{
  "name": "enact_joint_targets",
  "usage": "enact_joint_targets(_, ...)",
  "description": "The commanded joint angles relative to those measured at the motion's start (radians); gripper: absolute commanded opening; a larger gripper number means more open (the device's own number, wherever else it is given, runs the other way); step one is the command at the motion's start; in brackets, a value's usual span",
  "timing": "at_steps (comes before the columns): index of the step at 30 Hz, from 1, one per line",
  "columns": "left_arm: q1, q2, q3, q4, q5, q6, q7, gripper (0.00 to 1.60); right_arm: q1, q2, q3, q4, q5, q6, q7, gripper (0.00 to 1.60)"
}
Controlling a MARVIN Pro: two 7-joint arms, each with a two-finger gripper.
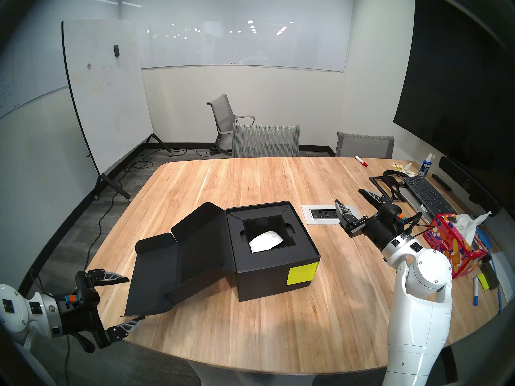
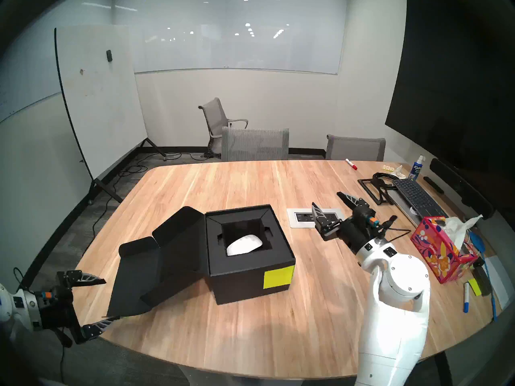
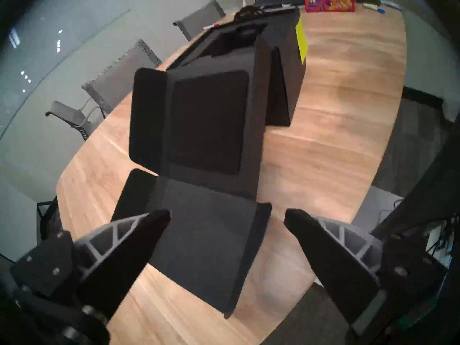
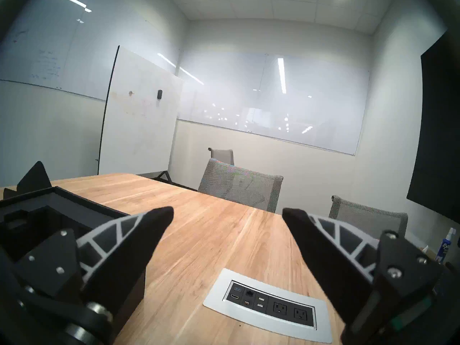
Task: Open the box and place the mouse inside
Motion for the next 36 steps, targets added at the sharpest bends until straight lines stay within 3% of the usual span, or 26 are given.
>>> enact_joint_targets(1,0.009,0.017,0.052,0.022,0.110,-0.028,-0.023,1.60,0.009,0.002,0.002,-0.022,0.010,-0.005,-0.001,1.60)
enact_joint_targets(12,0.007,-0.014,0.228,0.114,0.257,-0.062,0.056,1.60,0.009,0.002,0.002,-0.022,0.010,-0.005,-0.001,1.60)
enact_joint_targets(15,-0.031,-0.029,0.250,0.138,0.275,-0.052,0.104,1.60,0.009,0.003,0.002,-0.023,0.011,-0.005,-0.001,1.60)
enact_joint_targets(21,-0.070,-0.054,0.213,0.156,0.223,-0.077,0.130,1.60,0.009,0.003,0.002,-0.022,0.011,-0.005,-0.001,1.60)
enact_joint_targets(28,-0.032,-0.083,0.140,0.127,0.183,-0.113,0.107,1.60,0.009,0.003,0.002,-0.022,0.011,-0.005,-0.001,1.60)
enact_joint_targets(36,0.009,-0.164,0.069,0.053,0.155,-0.166,0.062,1.60,0.009,0.003,0.002,-0.022,0.011,-0.005,-0.001,1.60)
